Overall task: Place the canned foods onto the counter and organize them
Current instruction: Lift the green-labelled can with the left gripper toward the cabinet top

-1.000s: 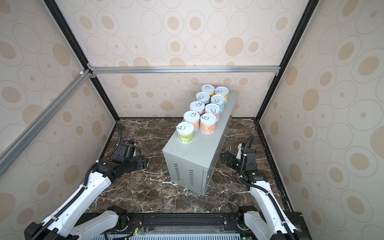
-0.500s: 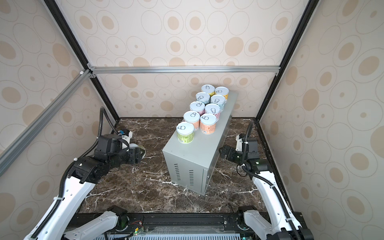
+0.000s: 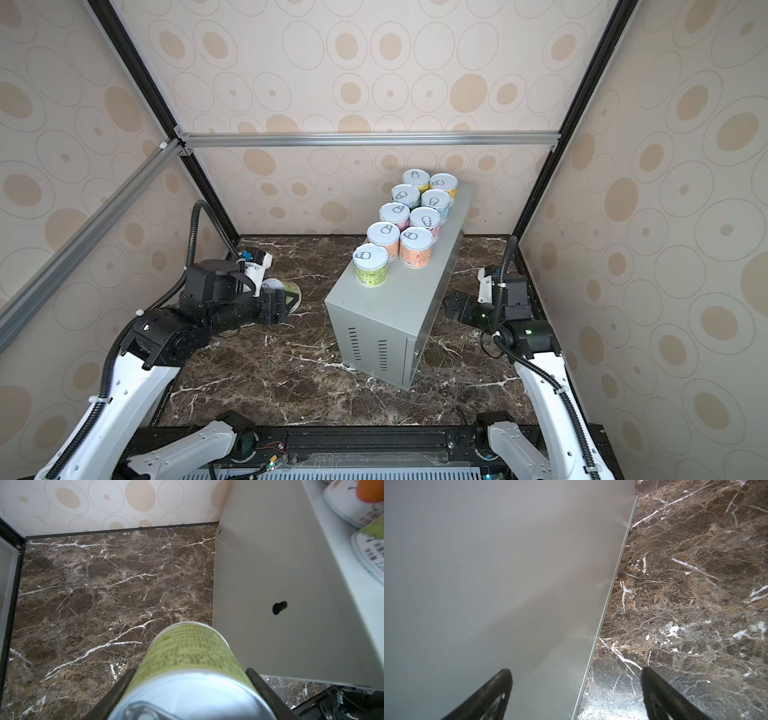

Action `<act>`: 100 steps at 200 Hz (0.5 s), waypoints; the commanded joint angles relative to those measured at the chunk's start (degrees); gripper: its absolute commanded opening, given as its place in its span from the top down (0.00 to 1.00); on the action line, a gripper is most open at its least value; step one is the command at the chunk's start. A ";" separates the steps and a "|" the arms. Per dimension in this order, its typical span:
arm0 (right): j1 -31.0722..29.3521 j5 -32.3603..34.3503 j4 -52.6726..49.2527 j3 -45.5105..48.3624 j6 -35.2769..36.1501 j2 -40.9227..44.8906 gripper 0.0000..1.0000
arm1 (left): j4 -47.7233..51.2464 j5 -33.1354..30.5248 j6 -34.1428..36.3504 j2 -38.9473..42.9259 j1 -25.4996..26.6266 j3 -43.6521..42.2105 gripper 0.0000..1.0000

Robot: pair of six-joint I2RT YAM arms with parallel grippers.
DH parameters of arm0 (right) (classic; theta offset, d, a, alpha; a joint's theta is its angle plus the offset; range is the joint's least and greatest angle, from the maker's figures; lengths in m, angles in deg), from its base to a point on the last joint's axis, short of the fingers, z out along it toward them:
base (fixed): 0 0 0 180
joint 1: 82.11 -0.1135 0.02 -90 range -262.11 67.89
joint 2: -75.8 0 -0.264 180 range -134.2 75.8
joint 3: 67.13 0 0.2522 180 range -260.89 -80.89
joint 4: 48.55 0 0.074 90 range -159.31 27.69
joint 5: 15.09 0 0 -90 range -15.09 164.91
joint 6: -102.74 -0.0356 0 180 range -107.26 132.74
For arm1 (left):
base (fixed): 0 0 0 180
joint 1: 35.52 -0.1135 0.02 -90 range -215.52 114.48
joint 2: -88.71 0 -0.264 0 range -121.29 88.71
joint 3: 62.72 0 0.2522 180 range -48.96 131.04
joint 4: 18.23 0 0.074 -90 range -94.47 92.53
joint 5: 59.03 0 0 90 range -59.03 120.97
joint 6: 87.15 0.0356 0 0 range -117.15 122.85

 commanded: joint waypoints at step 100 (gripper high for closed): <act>-0.80 -1.33 -3.04 -3.20 3.61 0.39 0.01 | 4.63 -8.54 0.95 -8.98 14.71 19.05 0.40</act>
